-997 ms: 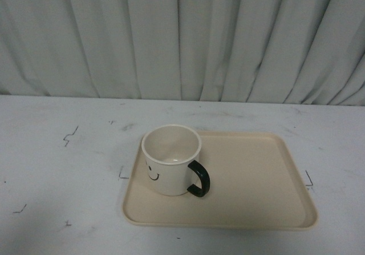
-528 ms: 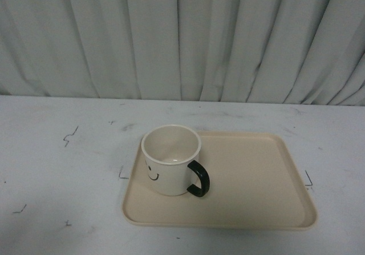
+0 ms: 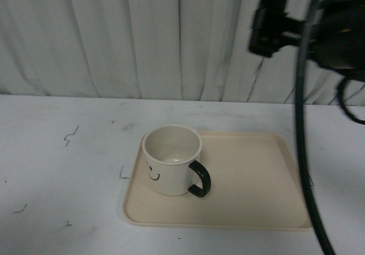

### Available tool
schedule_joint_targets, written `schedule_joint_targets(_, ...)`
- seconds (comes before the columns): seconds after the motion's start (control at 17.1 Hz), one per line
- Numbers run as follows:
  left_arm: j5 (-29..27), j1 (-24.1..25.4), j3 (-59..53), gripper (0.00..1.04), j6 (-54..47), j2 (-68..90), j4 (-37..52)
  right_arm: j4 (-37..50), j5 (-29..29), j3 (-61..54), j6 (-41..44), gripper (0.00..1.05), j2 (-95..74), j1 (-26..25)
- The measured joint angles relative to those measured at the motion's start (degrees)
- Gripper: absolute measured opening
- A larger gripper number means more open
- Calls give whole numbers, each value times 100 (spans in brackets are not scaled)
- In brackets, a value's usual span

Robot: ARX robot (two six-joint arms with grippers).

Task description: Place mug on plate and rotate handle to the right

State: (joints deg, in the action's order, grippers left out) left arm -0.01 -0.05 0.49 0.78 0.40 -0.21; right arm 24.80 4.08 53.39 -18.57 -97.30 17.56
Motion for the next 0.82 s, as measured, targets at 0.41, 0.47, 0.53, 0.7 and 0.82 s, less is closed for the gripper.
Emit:
schedule_joint_targets(0.41,0,0,0,98,0,0,2,-2594,-81,2026,-933,98,-1982,866)
schedule_joint_targets(0.47,0,0,0,98,0,0,0,-2623,-79,2028,-1056,98,-2096,868)
schedule_joint_targets(0.53,2,0,0,98,0,0,0,-2597,-90,2048,-1207,98,-2203,870)
schedule_joint_targets(0.7,0,0,0,98,0,0,2,-2516,-267,2068,-1543,98,-2238,1008)
schedule_joint_targets(0.82,0,0,0,98,0,0,2,-2516,-282,2048,-1622,98,-2238,1102)
